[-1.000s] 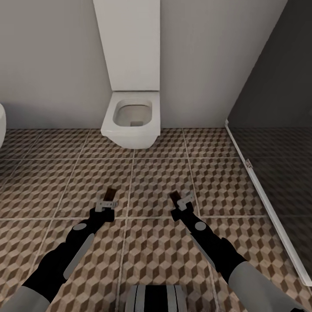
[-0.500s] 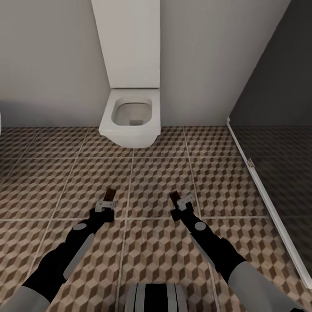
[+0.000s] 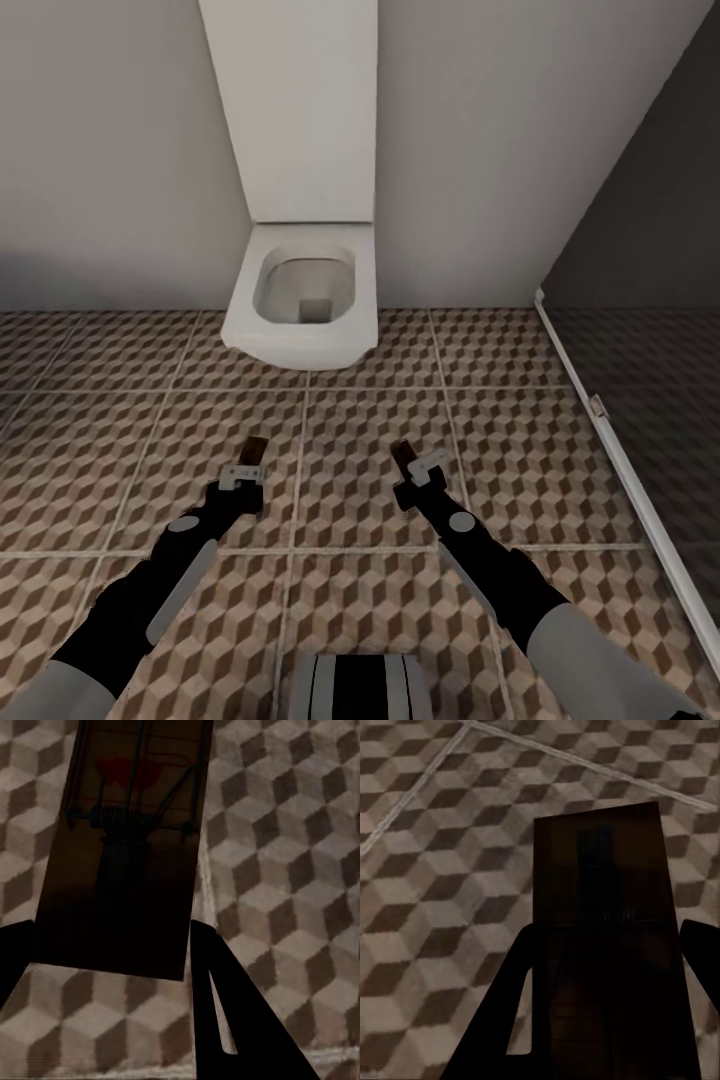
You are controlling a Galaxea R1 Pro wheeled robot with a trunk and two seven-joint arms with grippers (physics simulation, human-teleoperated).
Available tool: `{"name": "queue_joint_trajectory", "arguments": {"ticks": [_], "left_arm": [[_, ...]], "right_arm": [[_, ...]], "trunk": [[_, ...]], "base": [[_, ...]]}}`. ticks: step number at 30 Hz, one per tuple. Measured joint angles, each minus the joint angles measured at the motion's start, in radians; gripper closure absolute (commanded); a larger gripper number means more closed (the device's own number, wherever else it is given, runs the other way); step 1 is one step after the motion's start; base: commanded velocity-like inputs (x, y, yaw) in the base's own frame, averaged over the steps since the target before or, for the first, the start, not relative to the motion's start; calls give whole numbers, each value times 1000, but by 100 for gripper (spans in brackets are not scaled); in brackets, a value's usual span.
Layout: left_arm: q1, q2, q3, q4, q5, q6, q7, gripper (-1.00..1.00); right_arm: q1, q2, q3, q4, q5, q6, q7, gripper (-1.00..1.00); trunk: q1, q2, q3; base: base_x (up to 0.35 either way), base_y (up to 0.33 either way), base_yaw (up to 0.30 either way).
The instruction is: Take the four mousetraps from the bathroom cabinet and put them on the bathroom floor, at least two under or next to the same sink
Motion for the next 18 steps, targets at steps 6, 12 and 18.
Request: {"name": "queue_joint_trajectory", "arguments": {"ticks": [6,12,18], "left_arm": [[0,0,0,14,0,0,0,100],[0,0,-2,21,0,0,0,100],[0,-1,-3,36,0,0,0,100]], "right_arm": [[0,0,0,0,0,0,0,100],[0,0,0,0,0,0,0,100],[0,-1,0,0,0,0,0,100]], "trunk": [[0,0,0],[0,0,0],[0,0,0]], "base": [[216,192,0],[204,199,0],[164,123,0]]}}
